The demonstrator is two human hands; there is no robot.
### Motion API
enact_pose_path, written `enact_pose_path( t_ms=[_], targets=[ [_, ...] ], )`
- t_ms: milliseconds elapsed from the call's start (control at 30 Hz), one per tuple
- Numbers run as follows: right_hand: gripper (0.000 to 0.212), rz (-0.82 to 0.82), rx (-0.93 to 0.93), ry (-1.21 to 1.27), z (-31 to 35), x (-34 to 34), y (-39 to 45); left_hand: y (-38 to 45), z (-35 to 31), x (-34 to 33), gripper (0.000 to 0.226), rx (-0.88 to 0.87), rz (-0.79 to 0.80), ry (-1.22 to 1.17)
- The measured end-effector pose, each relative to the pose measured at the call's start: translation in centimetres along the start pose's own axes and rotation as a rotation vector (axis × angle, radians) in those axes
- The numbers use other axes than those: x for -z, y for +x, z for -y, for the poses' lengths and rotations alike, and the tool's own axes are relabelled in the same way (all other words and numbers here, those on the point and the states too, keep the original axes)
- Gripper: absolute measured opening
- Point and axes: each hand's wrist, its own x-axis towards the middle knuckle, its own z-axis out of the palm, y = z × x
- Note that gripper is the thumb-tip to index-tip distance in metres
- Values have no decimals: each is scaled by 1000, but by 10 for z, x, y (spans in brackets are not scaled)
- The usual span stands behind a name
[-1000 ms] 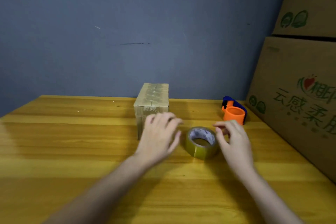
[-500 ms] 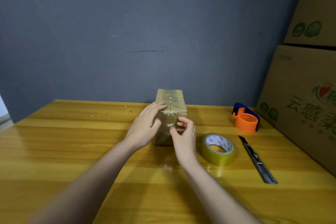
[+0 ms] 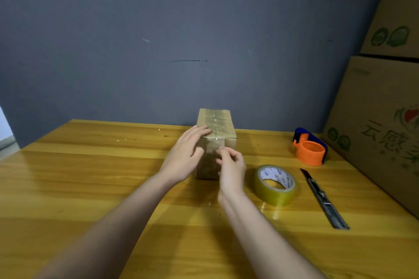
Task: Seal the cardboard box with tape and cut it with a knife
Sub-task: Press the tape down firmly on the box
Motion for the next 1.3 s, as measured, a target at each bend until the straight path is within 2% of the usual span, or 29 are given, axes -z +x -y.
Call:
enact_pose_path(
  t_ms=[133,267,433,667,767,867,1100,1300],
  targets=[
    [19,38,-98,100,6,0,-2,1,0,1,52,2,3,7],
    [12,81,-67,-11,8,7,-1,-1,0,2,51,-17,-14,48],
    [4,154,20,-78,12,15,-1,7,-5,5,53,8,-9,213],
    [4,205,48,-110,21,24,0,28,-5,7,49,-16,115,68],
    [9,218,66,-134,27,29,-3,25,-9,6,53,-4,105,114],
    [12,247,87,-176,30,35,-10,18,-12,6,53,47,91,39],
    [12,241,161,-111,16,58,-30,-2,-18,2,43,51,46,3],
    [1,197,213,-130,2,58,-29,-7,-21,3,49,28,49,-3]
  ],
)
